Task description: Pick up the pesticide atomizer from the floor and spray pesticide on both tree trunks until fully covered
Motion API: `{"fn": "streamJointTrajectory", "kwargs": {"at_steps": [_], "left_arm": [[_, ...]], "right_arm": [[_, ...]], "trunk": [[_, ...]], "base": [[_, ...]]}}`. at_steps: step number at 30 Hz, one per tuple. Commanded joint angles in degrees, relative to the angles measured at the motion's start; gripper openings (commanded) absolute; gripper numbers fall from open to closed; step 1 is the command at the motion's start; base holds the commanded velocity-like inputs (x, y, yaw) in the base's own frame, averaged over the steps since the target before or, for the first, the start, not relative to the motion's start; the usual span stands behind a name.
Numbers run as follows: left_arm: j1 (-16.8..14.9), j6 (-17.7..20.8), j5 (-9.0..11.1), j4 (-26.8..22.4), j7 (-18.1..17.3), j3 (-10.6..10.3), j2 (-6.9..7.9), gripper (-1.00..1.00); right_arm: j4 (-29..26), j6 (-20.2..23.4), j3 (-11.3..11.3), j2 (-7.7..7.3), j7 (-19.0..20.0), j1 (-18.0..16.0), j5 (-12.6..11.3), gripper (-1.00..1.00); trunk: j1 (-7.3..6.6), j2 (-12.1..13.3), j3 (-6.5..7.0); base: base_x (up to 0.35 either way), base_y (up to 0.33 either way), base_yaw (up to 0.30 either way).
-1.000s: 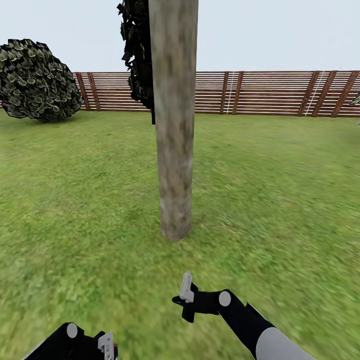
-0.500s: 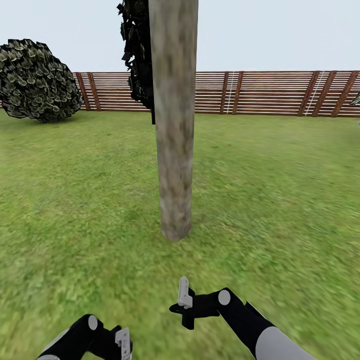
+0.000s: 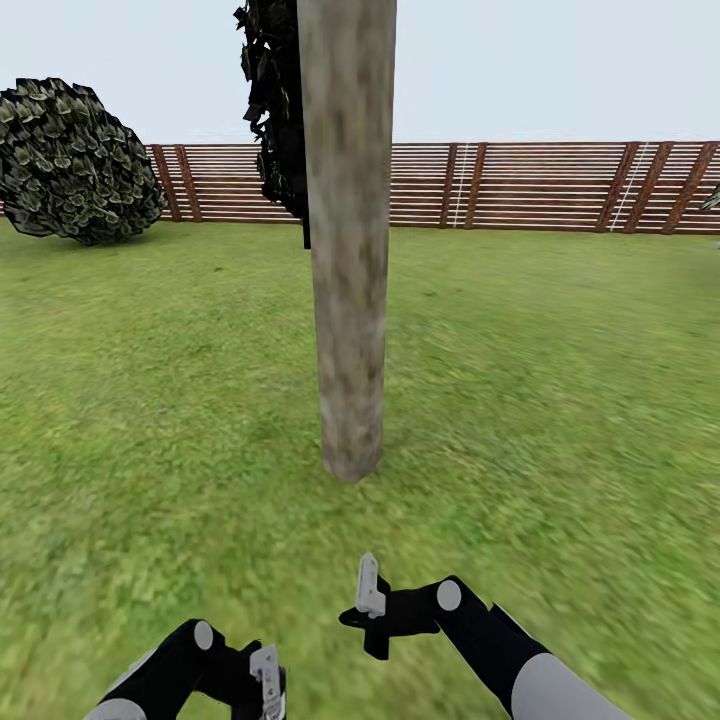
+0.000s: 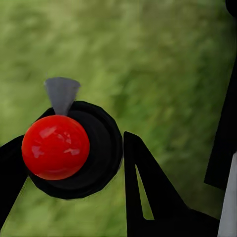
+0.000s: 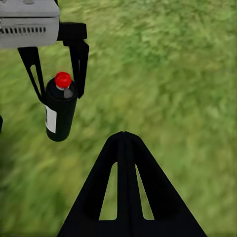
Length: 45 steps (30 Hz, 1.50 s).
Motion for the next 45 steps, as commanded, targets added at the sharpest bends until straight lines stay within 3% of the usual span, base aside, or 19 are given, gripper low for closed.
{"fn": "streamJointTrajectory", "kwargs": {"at_steps": [1, 7, 12, 16, 30, 37, 45], "left_arm": [[-0.05, 0.03, 0.06, 0.00, 0.05, -0.02, -0.55, -1.00], [-1.16, 0.22, 0.18, -0.01, 0.55, 0.18, -2.02, -1.00], [-1.73, 0.42, 0.05, -0.03, 0.67, 0.13, -4.21, -1.00], [-2.29, 0.39, 0.03, -0.02, 0.69, 0.14, -4.89, -1.00], [-3.90, 0.24, 0.25, 0.00, 0.63, 0.38, -5.18, -1.00], [-4.12, 0.13, 3.41, 0.00, 0.41, 0.33, -5.18, -1.00], [-4.12, -0.24, 3.89, 0.07, 0.10, 0.32, -5.18, -1.00]], "right_arm": [[0.02, 0.00, 0.00, -0.04, 0.00, 0.00, 0.00, -1.00], [0.03, 0.00, 0.00, -0.03, 0.00, 0.00, 0.00, -1.00], [0.04, 0.01, 0.00, -0.06, 0.00, 0.00, 0.00, -1.00], [0.04, -0.01, 0.00, -0.07, 0.03, 0.00, 0.00, -1.00], [0.04, 0.01, 0.08, -0.02, 0.06, 0.00, 0.00, -1.00], [0.04, 0.02, 0.08, -0.03, 0.07, 0.00, 0.00, -1.00], [0.04, -0.04, 0.08, -0.05, 0.08, 0.00, 0.00, -1.00]], "trunk": [[0.00, 0.00, 0.00], [0.00, 0.00, 0.00], [0.00, 0.00, 0.00], [0.00, 0.00, 0.00], [0.00, 0.00, 0.00], [0.00, 0.00, 0.00], [0.00, 0.00, 0.00]], "base": [[0.000, 0.000, 0.000], [0.000, 0.000, 0.000], [0.000, 0.000, 0.000], [0.000, 0.000, 0.000], [0.000, 0.000, 0.000], [0.000, 0.000, 0.000], [0.000, 0.000, 0.000]]}}
